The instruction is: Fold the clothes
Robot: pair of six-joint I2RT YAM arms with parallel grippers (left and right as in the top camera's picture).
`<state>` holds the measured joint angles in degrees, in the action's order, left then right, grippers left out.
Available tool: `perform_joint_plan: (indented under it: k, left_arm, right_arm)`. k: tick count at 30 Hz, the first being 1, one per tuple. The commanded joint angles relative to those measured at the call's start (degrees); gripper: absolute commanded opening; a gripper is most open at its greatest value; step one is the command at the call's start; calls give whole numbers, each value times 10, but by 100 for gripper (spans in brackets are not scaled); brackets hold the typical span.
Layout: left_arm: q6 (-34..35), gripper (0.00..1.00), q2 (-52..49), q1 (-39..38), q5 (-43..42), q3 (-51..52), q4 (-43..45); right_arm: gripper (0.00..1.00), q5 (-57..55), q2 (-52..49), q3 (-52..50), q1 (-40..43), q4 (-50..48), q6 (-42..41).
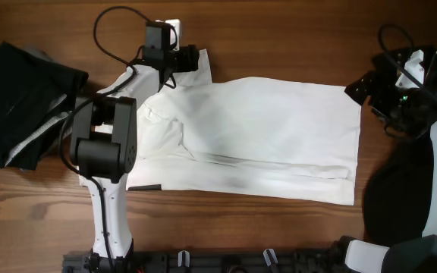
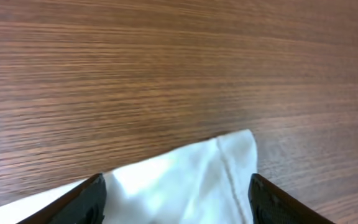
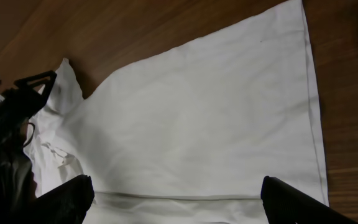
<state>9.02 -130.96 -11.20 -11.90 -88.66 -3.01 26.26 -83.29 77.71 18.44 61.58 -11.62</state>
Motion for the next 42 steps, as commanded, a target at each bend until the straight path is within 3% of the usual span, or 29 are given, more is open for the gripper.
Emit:
perform_joint_plan:
  k: [1,7,13,15,17,18,22,27,31,37,42]
  left_arm:
    - [-57,70,-20,-10,0,-8,-9]
    - [-60,63,-44,-15,24,-7,-19]
    - [-60,34,-46,-13,30,-7,-22]
    - [-60,32,-46,-13,50,-7,-30]
    - [-60,38,-46,-13,85,-7,-40]
    - [-61,51,-46,-13,104,-6,-43]
    - [-91,69,-48,-13,120,-7,-43]
    - [-90,70,-59,-13,130,-6,-50]
    - [-88,53,-80,-13,140,-6,-60]
    - [-52,6,-69,-12,141,-6,-72]
    - [-51,4,-18,-6,141,-7,-94]
  right_arm:
    - [91,-12,-9,6,-3,1,9]
    - [91,-12,-9,6,-3,4,10]
    - [90,-12,-9,6,-3,7,9]
    - [90,-12,-9,6,-3,7,10]
    - [90,-12,-9,6,-3,7,10]
    - [90,-12,-9,6,-3,6,10]
    - [90,-12,-9,6,-3,6,10]
    - [90,-12,-9,6,-3,7,10]
    - [90,-12,-9,6,-3,7,10]
    - [90,-12,-9,6,-2,6,10]
    - [90,-12,-9,6,-3,-2,10]
